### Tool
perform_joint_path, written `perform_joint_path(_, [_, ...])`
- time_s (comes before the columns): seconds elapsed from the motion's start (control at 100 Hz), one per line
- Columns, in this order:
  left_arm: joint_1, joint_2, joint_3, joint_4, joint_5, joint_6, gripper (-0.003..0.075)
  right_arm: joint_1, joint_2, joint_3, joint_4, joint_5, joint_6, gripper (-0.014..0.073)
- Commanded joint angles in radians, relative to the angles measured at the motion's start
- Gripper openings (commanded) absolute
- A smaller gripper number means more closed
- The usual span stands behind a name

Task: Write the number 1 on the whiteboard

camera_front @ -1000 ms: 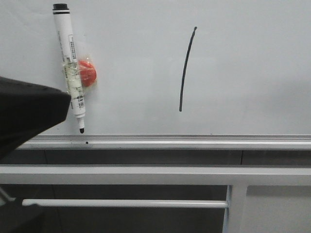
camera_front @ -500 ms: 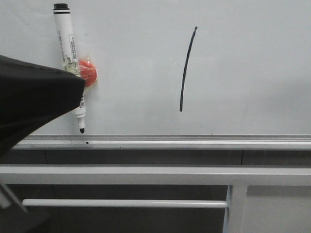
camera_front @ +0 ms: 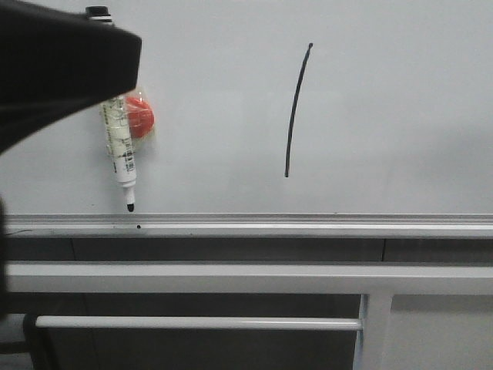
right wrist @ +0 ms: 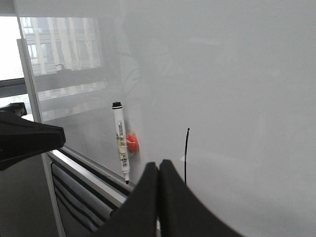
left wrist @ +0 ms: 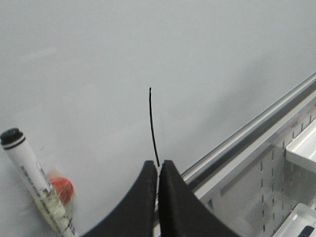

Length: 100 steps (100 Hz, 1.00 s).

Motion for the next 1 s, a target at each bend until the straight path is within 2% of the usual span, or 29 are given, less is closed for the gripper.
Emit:
perform_joint_path(0.0, [-0.006,-0.041,0.000,0.140,-0.215,-0.001,-0.0020,-0.008,0.002,-0.026,-0.001,-0.033,-0.011,-0.0064])
perform_joint_path(0.12, [0.029,-0.058,0.057,0.318,-0.215,-0.023,-0.0020,-0.008,0.002,-0.026,-0.001,-0.033,-0.011,-0.0064])
perform_joint_path(0.26, [0.117,-0.082,0.067,0.344,-0.211,-0.132,-0.0020,-0.008,0.002,-0.026,-0.001,-0.033,-0.011,-0.0064])
perform_joint_path(0.34, [0.177,-0.095,0.067,0.381,-0.182,-0.147,-0.0020,-0.008,0.002,-0.026,-0.001,-0.033,-0.011,-0.0064])
perform_joint_path(0.46, [0.260,-0.119,0.072,0.488,-0.141,-0.149,-0.0020,-0.008,0.002,-0.026,-0.001,-0.033,-0.011,-0.0064])
perform_joint_path(0.73, [0.437,-0.262,0.134,0.754,-0.067,-0.245,-0.0020,-0.008,0.002,-0.026,-0.001,-0.033,-0.011,-0.0064])
perform_joint_path(0.84, [0.559,-0.344,0.153,0.843,-0.037,-0.281,-0.0020,-0.008,0.002,-0.026,-0.001,-0.033,-0.011,-0.0064])
perform_joint_path(0.99, [0.803,-0.485,0.153,0.953,0.124,-0.430,-0.0020,-0.008,0.002,-0.026,-0.001,-0.033,-0.011,-0.0064])
